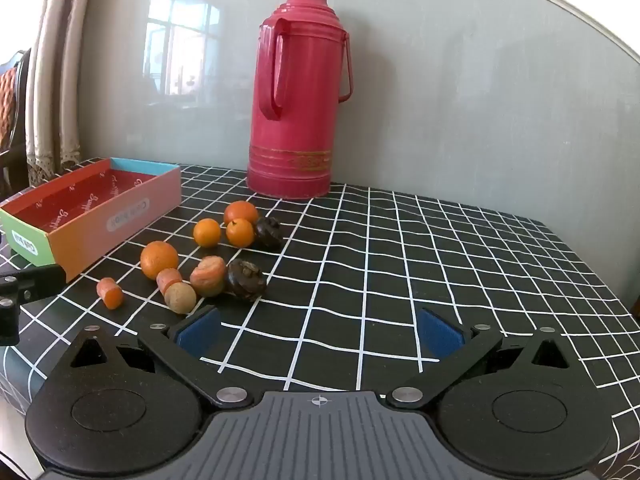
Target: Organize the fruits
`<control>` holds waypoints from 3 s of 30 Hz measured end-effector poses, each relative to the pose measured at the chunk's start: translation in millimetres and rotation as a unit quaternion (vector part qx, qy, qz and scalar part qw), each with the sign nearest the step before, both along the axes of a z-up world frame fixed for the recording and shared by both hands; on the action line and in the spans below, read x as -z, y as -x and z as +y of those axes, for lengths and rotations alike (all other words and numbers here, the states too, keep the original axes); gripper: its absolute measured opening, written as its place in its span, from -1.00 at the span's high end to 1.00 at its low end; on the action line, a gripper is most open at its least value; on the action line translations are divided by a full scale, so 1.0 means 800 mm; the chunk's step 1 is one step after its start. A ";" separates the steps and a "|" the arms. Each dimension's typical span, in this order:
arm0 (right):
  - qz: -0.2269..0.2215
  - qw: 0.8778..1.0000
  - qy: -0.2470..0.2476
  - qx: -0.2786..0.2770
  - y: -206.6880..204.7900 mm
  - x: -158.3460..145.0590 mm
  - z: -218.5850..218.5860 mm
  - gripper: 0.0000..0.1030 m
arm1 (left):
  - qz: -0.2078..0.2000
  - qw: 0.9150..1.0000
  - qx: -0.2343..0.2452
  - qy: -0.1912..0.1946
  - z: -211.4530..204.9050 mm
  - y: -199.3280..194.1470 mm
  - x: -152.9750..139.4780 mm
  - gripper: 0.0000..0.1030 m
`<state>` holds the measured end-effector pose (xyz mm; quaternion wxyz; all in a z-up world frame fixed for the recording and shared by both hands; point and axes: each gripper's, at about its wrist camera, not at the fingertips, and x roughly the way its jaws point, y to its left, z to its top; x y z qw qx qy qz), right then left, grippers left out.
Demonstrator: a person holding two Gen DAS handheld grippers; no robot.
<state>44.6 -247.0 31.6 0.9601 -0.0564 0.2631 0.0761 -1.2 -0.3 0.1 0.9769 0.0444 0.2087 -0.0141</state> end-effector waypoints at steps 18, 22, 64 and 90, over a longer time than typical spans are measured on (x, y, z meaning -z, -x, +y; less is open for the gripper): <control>0.002 1.000 0.002 -0.001 0.000 0.000 0.000 -1.00 | 0.015 1.000 -0.015 -0.008 -0.004 -0.006 0.003 -0.88; 0.004 1.000 0.002 0.000 -0.001 0.000 0.001 -1.00 | 0.019 1.000 -0.017 -0.004 -0.003 -0.010 0.005 -0.88; 0.018 1.000 -0.014 0.007 -0.036 0.005 -0.007 -1.00 | 0.057 0.998 -0.012 -0.003 -0.018 -0.048 0.026 -0.57; 0.020 1.000 -0.013 0.008 -0.035 0.005 -0.011 -1.00 | 0.056 0.998 -0.013 -0.003 -0.016 -0.047 0.027 -0.57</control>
